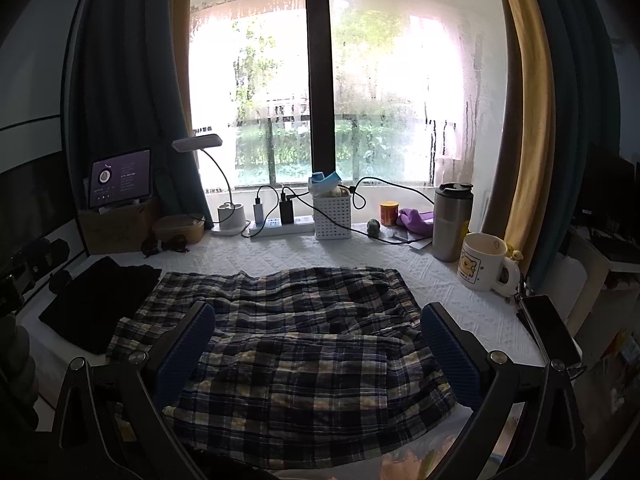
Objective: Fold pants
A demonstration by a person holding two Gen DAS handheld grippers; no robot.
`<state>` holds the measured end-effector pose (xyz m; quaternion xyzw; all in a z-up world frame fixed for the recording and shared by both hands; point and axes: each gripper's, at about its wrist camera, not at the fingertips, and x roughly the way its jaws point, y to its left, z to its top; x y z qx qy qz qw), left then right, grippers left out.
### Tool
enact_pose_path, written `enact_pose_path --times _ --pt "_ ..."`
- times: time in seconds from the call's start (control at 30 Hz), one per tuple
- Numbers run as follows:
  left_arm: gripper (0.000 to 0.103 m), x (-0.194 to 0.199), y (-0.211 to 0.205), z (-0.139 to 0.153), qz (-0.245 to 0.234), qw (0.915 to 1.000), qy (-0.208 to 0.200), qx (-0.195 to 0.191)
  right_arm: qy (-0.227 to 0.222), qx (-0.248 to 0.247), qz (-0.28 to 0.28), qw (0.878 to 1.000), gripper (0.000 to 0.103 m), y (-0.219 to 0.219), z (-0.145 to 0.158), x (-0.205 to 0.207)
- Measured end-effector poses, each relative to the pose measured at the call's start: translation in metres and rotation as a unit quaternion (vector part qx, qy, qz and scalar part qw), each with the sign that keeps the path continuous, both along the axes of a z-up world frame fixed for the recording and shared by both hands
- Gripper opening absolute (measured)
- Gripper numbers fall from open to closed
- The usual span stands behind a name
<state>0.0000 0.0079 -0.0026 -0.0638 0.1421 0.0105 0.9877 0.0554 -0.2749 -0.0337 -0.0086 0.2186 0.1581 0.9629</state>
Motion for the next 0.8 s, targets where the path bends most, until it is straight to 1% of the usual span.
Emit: enact_pose_path --times 0.17,0.8 --pt "0.101 -0.0005 0.0010 -0.0010 0.005 1.0000 0.001 -0.001 0.000 0.000 0.000 1.000 0.103 0.0011 0.0009 -0.0004" --pt "0.101 -0.0012 0.0015 0.0007 0.003 1.0000 0.004 0.001 0.001 -0.001 0.001 1.000 0.103 0.0027 0.0018 -0.0017"
